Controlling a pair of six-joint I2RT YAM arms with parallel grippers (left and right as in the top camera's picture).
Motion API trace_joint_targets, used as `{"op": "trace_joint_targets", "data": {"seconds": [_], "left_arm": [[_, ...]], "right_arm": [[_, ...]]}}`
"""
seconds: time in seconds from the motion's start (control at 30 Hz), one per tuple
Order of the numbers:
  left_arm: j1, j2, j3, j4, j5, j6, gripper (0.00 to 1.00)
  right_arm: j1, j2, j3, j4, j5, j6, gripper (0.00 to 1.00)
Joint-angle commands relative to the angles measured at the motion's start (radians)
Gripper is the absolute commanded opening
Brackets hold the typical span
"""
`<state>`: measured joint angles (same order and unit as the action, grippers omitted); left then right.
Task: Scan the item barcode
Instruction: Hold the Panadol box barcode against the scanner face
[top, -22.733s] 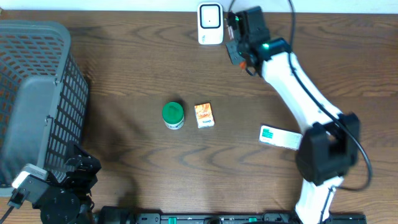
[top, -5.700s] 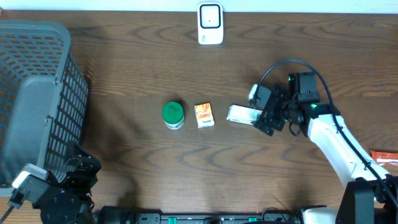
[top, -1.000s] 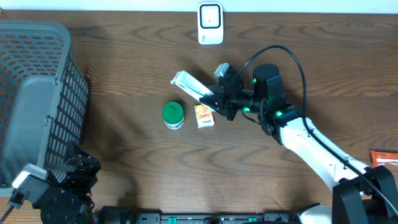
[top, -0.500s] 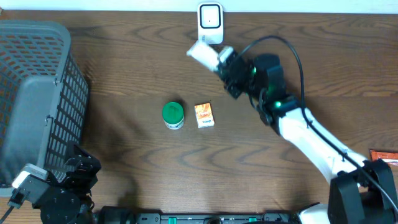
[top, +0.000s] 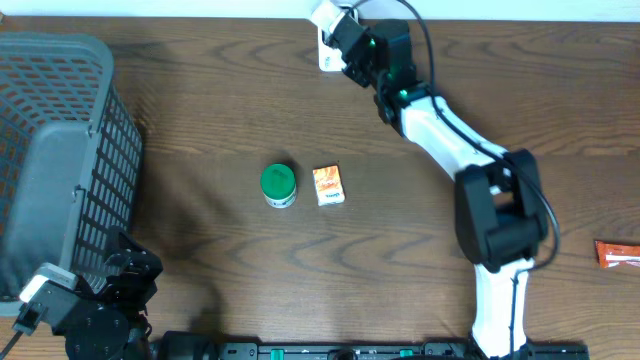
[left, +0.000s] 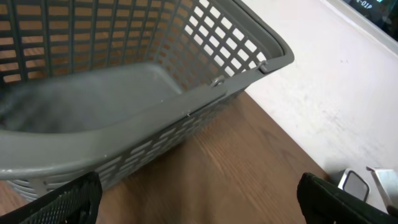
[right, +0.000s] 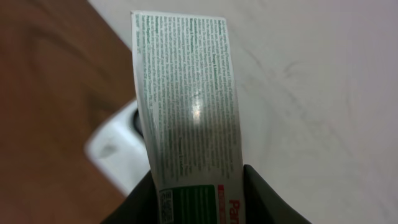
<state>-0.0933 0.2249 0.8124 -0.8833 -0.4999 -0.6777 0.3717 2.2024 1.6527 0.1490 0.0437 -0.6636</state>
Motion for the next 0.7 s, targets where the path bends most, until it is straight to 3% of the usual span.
{"op": "trace_joint_targets", "data": {"seconds": [0.0, 0.27, 0.67], "left_arm": [[0.003, -0.002, -0.002, 0.001, -0.006, -0.001, 0.98], [0.003, -0.002, -0.002, 0.001, -0.006, -0.001, 0.98], [0.003, -0.002, -0.002, 0.001, -0.006, -0.001, 0.98]], "right_arm": [[-0.017, 0.089, 0.14, 0.005, 0.134, -0.13, 0.23], [-0.023, 0.247, 0.259, 0.031, 0.267, -0.365, 0.21], [0.017, 0.287, 0.259, 0.045, 0.404, -0.488, 0.2]]}}
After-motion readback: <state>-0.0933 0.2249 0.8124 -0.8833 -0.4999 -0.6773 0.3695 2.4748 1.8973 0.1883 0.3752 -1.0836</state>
